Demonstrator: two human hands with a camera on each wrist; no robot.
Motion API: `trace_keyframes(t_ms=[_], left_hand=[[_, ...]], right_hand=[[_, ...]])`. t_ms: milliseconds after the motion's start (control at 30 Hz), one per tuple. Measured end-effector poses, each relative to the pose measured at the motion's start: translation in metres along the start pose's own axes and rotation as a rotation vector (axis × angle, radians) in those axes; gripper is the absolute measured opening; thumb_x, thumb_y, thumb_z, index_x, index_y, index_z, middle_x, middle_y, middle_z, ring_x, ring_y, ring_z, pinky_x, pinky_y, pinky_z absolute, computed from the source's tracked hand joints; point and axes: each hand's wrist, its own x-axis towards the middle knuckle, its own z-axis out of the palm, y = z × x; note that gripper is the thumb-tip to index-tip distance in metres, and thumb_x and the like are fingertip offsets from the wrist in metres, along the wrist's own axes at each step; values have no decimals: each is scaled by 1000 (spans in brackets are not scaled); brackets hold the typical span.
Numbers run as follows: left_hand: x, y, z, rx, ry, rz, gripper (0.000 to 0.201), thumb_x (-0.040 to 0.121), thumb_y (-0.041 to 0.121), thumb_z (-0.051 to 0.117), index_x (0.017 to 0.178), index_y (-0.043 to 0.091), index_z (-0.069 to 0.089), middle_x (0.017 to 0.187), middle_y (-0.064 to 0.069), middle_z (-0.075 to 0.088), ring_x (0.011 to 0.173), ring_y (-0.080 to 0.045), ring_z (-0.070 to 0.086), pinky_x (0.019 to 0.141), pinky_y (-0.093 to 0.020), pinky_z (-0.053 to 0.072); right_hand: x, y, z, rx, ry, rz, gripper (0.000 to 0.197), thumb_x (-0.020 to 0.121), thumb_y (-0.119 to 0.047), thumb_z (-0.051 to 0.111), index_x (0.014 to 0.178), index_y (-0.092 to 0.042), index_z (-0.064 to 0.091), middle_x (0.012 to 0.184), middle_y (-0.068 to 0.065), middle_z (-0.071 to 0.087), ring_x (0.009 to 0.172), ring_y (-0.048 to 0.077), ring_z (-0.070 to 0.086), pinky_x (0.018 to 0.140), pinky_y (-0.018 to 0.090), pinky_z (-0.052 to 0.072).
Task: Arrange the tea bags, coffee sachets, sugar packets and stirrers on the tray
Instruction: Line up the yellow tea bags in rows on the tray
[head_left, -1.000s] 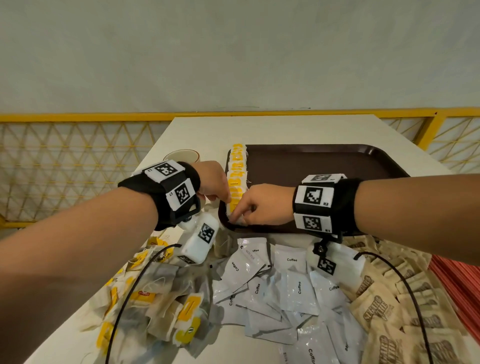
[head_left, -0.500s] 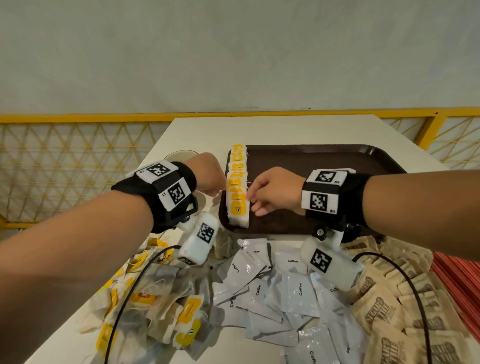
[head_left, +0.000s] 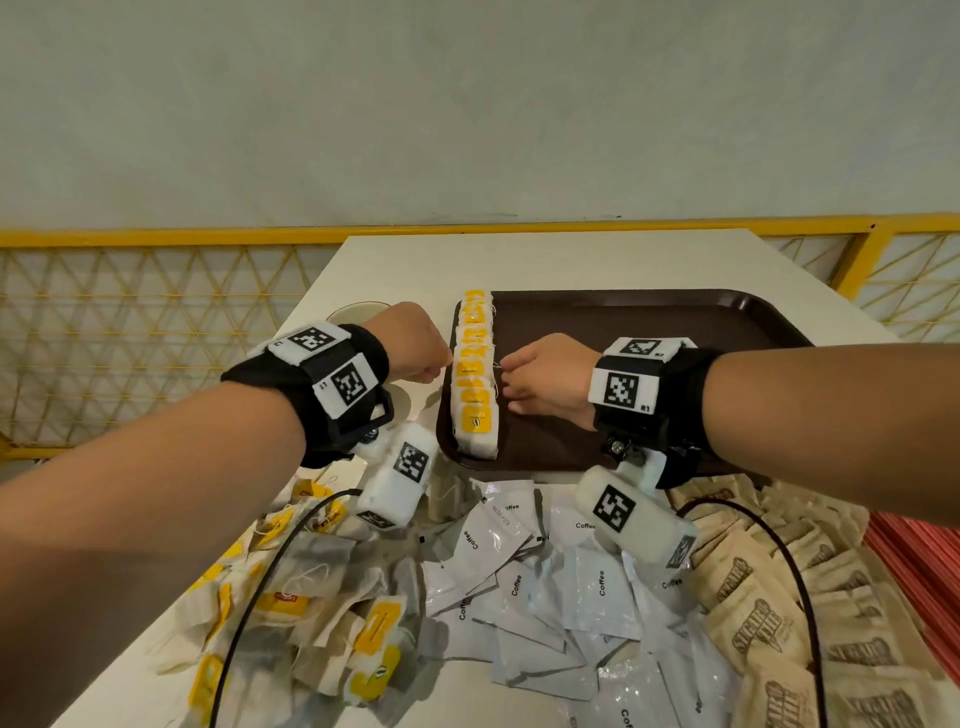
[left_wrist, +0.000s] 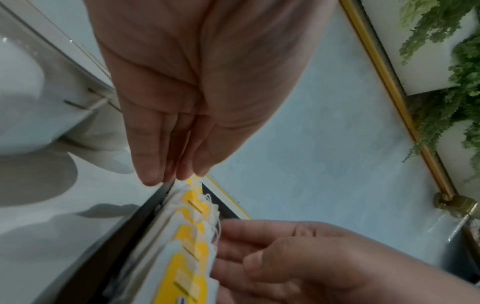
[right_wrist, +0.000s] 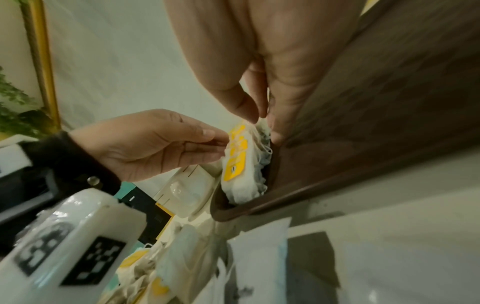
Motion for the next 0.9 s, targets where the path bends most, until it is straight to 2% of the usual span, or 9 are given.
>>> trace_keyframes(t_ms=[67,200,333,500,633,733,800,867,900], left_hand=[[2,-2,2,-76,-28,-11,15,92,1,54,105,0,61,104,-18,63,87,-23,59,90,-32,52],[5,-5,6,-147,-25,-22,29,94,2,51,120,-8,56,122,-20,61,99,-22,60,95,-35,51],[5,-6,6,-210,-18,-39,41,97,23,51,129,-3,51,133,-18,54,123,-30,53,103,-42,44],[3,-1,16,-381,-210,-91,73,97,54,37,152,13,15,159,-5,16,146,-21,16,117,-39,16],[9,0,16,-419,-219,-99,76,96,60,30,153,15,10,160,-4,11,147,-19,10,118,-40,10],[9,0,11,-411,-295,-107,77,96,60,28,153,13,8,160,-4,8,148,-19,5,119,-40,7],[4,-1,5,-408,-317,-90,70,96,56,34,150,13,22,157,-3,22,145,-18,18,118,-39,11],[-8,2,-12,-448,-337,-61,39,95,50,44,112,16,53,115,3,51,109,-10,48,106,-33,30],[-17,5,-23,-464,-355,-39,28,91,46,50,94,19,52,99,3,49,92,-9,48,94,-29,37]], right_hand=[[2,0,6,6,-47,-6,23,86,4,56,104,-10,55,110,14,56,97,24,58,90,35,53],[6,4,18,-76,-69,-2,37,76,-6,58,113,-9,59,120,22,59,104,31,59,96,45,51],[10,-2,18,-89,34,14,14,67,-18,55,81,-23,56,99,10,57,92,26,55,91,46,51],[9,-21,28,-50,129,46,12,85,-6,46,73,-7,49,75,10,45,80,26,45,71,36,36],[16,-23,28,-114,156,30,17,93,-5,43,80,-8,53,90,13,53,89,27,51,74,33,44],[19,-23,24,-34,66,27,17,91,-12,46,76,-19,47,92,7,52,95,25,50,88,38,48],[22,-21,19,-19,35,33,15,88,-11,49,76,-20,47,91,5,51,98,27,51,97,45,48],[12,-27,18,-39,66,25,9,87,-7,50,81,-13,53,88,8,51,97,27,52,93,42,50],[3,-31,18,-23,92,-10,9,86,-4,51,90,-5,59,88,12,52,95,28,54,86,40,50]])
